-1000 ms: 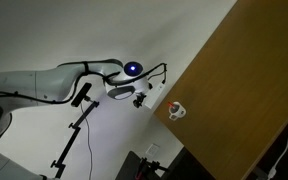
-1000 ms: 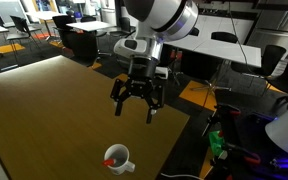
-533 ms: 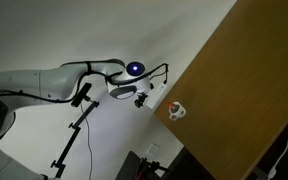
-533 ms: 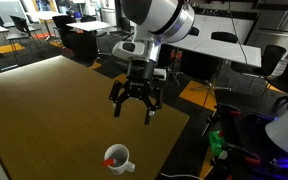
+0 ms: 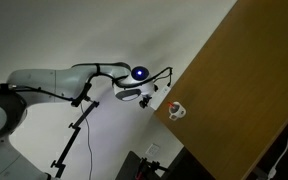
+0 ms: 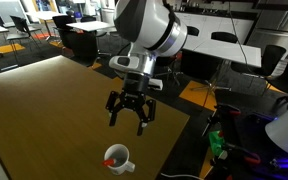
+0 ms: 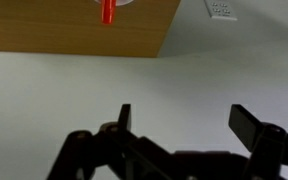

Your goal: Remove the marker from the mug cup and place it on the table

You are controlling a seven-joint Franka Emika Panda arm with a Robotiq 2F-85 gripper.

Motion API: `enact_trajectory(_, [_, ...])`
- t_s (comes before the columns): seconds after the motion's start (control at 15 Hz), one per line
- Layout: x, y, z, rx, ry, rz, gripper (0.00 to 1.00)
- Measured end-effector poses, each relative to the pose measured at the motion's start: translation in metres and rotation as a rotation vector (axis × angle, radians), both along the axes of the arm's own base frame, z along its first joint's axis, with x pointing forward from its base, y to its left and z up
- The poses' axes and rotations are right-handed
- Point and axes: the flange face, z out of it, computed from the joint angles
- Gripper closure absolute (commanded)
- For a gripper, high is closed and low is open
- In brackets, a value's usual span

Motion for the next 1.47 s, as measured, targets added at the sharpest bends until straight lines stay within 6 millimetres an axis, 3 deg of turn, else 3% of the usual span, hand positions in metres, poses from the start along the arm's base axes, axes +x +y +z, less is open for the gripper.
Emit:
enact_trajectory(0.2, [0.003,0.005,-0.021,0.030,0.001,-0.041,0.00])
enact_trajectory(1.0, [0.021,-0.004,-0.100,0.092,-0.027,-0.078,0.00])
enact_trajectory(1.47, [0.038,-0.001,-0.133,0.106,-0.026,-0.089,0.00])
